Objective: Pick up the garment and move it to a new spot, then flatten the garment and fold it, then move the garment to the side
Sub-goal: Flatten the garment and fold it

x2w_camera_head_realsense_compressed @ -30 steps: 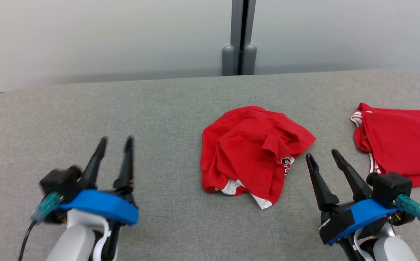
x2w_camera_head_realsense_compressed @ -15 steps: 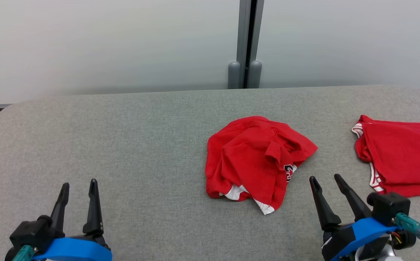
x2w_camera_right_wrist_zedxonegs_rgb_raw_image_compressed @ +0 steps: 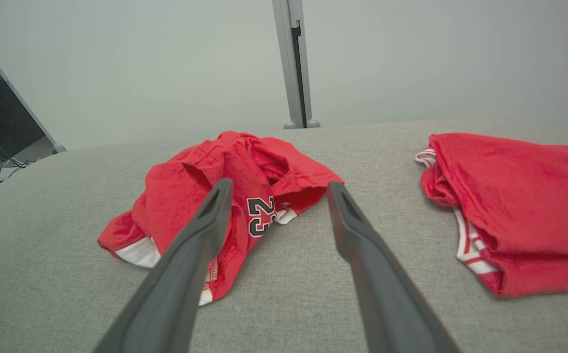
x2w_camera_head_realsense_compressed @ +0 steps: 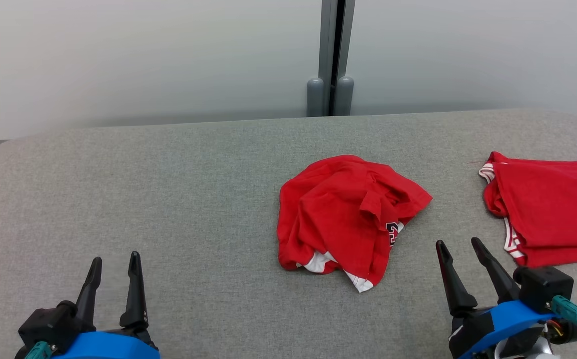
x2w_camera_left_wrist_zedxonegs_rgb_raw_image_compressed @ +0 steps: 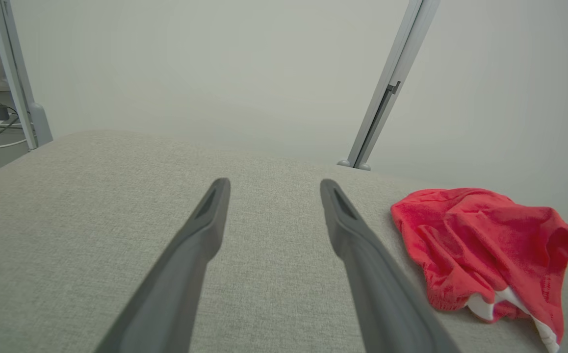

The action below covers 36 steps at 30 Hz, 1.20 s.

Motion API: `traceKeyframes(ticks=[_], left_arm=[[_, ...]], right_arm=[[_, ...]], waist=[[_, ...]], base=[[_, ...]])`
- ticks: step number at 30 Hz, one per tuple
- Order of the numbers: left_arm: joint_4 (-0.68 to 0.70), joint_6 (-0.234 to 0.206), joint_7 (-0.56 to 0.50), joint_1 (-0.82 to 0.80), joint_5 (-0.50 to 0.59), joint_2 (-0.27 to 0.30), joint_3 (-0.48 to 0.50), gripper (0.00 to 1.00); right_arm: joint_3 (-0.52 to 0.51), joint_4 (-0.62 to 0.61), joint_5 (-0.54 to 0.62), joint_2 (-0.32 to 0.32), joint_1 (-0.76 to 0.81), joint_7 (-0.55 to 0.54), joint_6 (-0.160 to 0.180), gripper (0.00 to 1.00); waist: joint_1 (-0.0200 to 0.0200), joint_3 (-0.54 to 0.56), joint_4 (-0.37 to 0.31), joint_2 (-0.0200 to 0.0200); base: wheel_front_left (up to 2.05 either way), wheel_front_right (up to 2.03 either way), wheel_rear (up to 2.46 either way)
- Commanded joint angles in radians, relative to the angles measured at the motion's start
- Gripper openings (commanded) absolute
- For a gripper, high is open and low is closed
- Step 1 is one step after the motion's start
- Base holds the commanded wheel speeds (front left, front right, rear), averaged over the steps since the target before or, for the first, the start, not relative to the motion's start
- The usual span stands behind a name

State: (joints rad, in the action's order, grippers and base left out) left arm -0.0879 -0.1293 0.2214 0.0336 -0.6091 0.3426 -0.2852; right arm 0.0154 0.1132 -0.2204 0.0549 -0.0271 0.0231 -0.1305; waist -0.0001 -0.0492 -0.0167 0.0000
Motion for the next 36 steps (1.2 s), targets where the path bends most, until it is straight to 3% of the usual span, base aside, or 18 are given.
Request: traceKeyframes(ticks=[1,8,12,17,28,31,36], left_arm=[[0.006,-0.005,-0.003,0.004,-0.006,-0.001,-0.003,1.00],[0.022,-0.009,-0.017,-0.002,0.004,-0.001,-0.020,1.00],[0.036,0.010,-0.039,-0.056,0.031,0.015,-0.050,1.00],[0.009,0.067,-0.105,-0.139,0.051,0.016,-0.119,1.00],[-0.221,0.189,-0.204,-0.232,0.039,-0.070,-0.278,1.00],[-0.285,0.196,-0.198,-0.254,0.036,-0.091,-0.288,1.00],[-0.359,0.156,-0.163,-0.297,0.049,-0.100,-0.261,1.00]], right_arm=[[0.000,-0.003,0.008,-0.004,0.005,0.003,-0.001,1.00],[0.011,-0.002,0.001,-0.005,-0.003,-0.002,-0.001,1.00],[0.026,-0.005,0.001,-0.005,-0.020,-0.003,-0.001,1.00],[0.069,0.001,0.008,-0.003,-0.063,-0.007,-0.001,1.00],[0.146,0.055,-0.021,-0.003,-0.159,0.028,-0.001,1.00],[0.148,0.072,-0.032,-0.004,-0.169,0.044,-0.001,1.00],[0.150,0.090,-0.040,-0.004,-0.178,0.064,-0.001,1.00]], waist=[[0.0001,-0.001,-0.001,0.0000],[0.0001,-0.010,-0.007,0.0000],[0.0001,-0.024,-0.014,0.0000],[0.0001,-0.052,-0.049,0.0000],[0.0001,-0.117,-0.177,0.0000],[0.0001,-0.132,-0.199,0.0000],[0.0001,-0.150,-0.220,0.0000]], base=[[0.00,0.00,0.00],[0.00,0.00,0.00],[0.00,0.00,0.00],[0.00,0.00,0.00],[0.00,0.00,0.00],[0.00,0.00,0.00],[0.00,0.00,0.00]])
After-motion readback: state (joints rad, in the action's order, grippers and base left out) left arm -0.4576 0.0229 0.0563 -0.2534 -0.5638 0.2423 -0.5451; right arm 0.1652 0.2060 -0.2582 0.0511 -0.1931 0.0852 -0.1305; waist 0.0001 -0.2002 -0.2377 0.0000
